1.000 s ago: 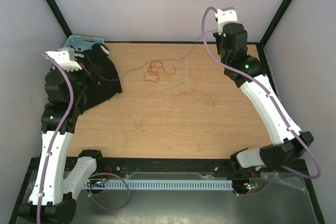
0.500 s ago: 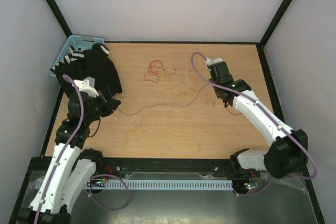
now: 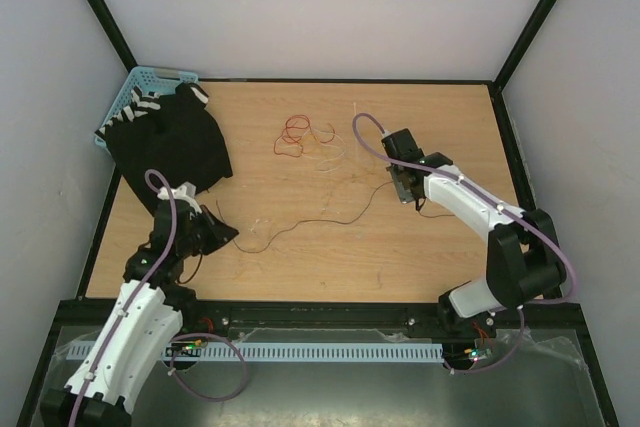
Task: Zip-tie the wires
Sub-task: Place the cable at the center of the board.
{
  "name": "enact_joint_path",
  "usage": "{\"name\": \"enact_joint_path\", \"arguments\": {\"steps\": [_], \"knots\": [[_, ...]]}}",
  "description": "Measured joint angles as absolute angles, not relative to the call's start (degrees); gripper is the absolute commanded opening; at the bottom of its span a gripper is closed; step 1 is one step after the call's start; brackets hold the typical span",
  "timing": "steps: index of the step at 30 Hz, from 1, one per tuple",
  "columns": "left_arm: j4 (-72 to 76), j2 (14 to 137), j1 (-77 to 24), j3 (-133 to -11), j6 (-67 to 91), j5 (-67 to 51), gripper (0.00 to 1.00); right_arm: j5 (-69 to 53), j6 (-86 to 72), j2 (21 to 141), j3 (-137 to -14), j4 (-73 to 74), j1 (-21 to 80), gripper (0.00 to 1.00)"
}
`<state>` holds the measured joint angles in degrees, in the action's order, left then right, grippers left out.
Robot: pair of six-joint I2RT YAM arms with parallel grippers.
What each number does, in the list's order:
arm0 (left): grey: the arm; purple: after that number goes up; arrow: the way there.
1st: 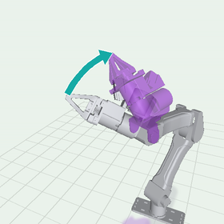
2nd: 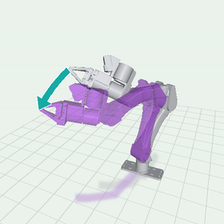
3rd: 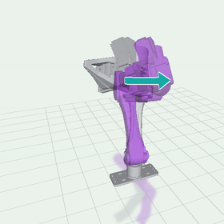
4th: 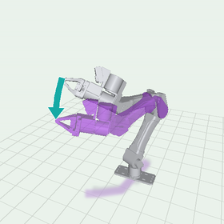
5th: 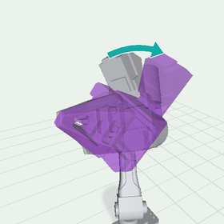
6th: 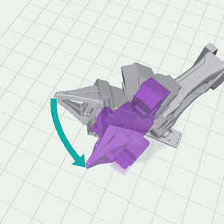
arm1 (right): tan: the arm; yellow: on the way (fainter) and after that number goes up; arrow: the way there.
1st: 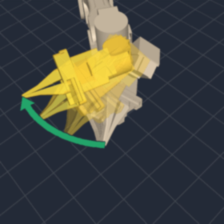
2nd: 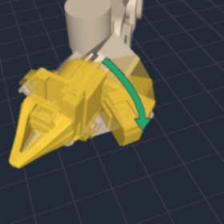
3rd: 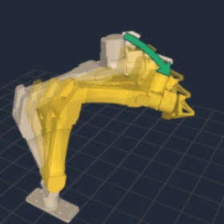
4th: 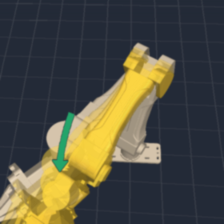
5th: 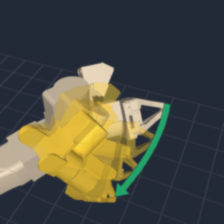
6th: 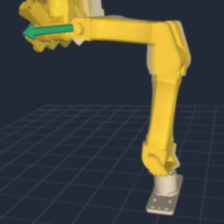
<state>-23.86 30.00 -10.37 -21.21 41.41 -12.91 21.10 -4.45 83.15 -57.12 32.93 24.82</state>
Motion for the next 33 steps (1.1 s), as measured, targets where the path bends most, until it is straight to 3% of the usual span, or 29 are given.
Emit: {"name": "enact_joint_path", "arguments": {"steps": [8,14,21,25,27,29,33], "knots": [[-25.0,28.8,-10.7,-16.4,41.6,-10.7,0.0,23.3,-5.6,86.6,-56.9,32.9,24.8,0.22],[-24.8,29.3,-10.7,-16.4,40.7,-7.5,0.04,20.4,-5.5,86.8,-57.6,33.0,24.8,0.49],[-23.6,30.6,-10.7,-16.0,39.7,-5.9,0.34,18.2,-5.3,86.7,-59.2,34.3,24.8,0.6],[-23.4,31.0,-10.7,-15.8,39.0,-5.4,0.53,16.1,-5.5,86.0,-61.2,35.2,24.8,0.88],[-23.1,31.0,-10.7,-15.8,38.6,-4.8,0.68,15.3,-5.6,84.9,-63.0,35.9,24.8,0.96],[-23.0,31.1,-10.7,-16.0,37.8,-4.1,0.79,14.5,-5.9,84.0,-65.7,36.3,24.8,0.98],[-23.1,32.1,-10.6,-18.4,36.1,-2.0,0.9,11.7,-6.0,84.6,-74.6,36.3,24.8,0.98]]}}
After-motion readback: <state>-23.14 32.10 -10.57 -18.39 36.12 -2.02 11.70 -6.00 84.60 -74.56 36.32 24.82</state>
